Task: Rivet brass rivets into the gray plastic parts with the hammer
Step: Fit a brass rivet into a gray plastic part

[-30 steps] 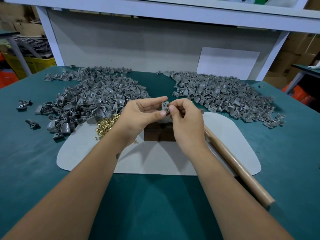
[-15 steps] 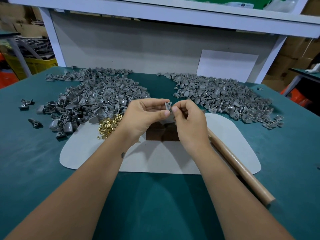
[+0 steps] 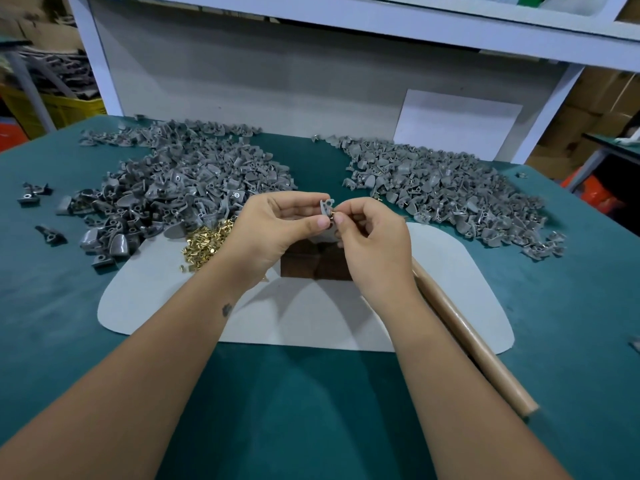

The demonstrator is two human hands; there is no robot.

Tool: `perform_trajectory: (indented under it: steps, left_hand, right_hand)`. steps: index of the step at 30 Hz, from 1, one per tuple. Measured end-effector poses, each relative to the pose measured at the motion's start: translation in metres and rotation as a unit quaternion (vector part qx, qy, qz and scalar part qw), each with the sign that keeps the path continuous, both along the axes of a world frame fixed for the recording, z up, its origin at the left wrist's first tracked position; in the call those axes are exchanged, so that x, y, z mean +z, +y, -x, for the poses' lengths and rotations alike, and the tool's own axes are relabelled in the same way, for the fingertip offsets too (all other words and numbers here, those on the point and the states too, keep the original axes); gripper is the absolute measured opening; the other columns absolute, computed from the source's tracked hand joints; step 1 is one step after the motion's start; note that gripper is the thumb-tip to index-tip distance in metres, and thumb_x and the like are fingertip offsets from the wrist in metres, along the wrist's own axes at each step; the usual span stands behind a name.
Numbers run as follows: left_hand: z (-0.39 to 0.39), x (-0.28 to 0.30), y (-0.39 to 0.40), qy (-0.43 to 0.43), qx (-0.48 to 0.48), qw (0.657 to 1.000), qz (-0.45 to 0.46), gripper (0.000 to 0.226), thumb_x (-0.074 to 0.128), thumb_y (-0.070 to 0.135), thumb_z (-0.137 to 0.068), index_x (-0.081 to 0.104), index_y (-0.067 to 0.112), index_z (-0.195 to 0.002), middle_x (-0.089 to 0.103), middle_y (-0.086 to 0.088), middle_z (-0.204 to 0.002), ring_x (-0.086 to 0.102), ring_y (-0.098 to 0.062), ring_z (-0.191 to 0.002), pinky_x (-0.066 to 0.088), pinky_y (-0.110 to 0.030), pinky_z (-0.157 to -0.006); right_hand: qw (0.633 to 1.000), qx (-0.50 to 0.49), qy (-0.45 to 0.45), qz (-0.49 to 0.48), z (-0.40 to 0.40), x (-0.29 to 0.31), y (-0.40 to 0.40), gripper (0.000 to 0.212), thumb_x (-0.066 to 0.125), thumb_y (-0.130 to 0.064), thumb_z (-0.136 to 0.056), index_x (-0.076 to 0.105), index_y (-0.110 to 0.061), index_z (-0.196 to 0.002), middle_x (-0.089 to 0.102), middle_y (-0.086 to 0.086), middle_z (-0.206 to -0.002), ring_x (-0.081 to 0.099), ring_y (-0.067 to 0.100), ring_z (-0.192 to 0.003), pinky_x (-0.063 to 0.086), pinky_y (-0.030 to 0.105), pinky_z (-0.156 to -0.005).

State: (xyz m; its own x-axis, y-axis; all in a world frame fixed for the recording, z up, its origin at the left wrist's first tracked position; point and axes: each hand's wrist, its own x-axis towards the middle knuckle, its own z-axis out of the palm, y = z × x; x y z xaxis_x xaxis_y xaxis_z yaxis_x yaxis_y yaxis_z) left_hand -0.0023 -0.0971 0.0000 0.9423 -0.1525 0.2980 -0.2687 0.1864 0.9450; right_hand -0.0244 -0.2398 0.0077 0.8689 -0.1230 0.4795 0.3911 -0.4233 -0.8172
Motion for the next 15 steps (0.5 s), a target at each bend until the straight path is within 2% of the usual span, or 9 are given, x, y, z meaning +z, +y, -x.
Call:
perform_trajectory:
  steps: [4, 11, 15]
  left_hand:
    - [0.0007, 0.0003, 0.0007, 0.001, -0.001, 1.000, -0.001, 0.036, 0.075, 0.009, -0.065, 0.071, 0.012, -0.101, 0.077, -0.002, -0.085, 0.072, -0.015, -0.081, 0.060, -0.028, -0.083]
    - [0.0027, 0.0023, 0.0006, -0.012, -0.011, 1.000, -0.007, 0.036, 0.074, 0.008, -0.066, 0.071, 0.013, -0.101, 0.076, 0.004, -0.079, 0.071, -0.008, -0.076, 0.056, -0.019, -0.073]
    - [0.0039, 0.0020, 0.0009, -0.012, -0.011, 1.000, -0.009, 0.042, 0.075, 0.008, -0.065, 0.071, 0.010, -0.107, 0.077, -0.002, -0.087, 0.073, -0.014, -0.083, 0.057, -0.023, -0.080]
  right_hand:
    - [1.000, 0.007, 0.008, -0.011, -0.0005, 0.0002, -0.0013, 0.018, 0.064, -0.008, -0.086, 0.066, -0.024, -0.079, 0.067, -0.011, -0.074, 0.065, 0.014, -0.074, 0.056, 0.044, -0.075]
    - [1.000, 0.011, 0.007, -0.025, 0.0010, 0.0019, -0.0014, 0.026, 0.062, -0.007, -0.087, 0.062, -0.029, -0.072, 0.065, -0.008, -0.071, 0.063, 0.019, -0.071, 0.055, 0.047, -0.073]
    - [1.000, 0.002, 0.009, -0.011, 0.0012, 0.0008, -0.0010, 0.024, 0.062, -0.008, -0.087, 0.061, -0.027, -0.073, 0.063, -0.009, -0.071, 0.063, 0.020, -0.073, 0.054, 0.046, -0.074]
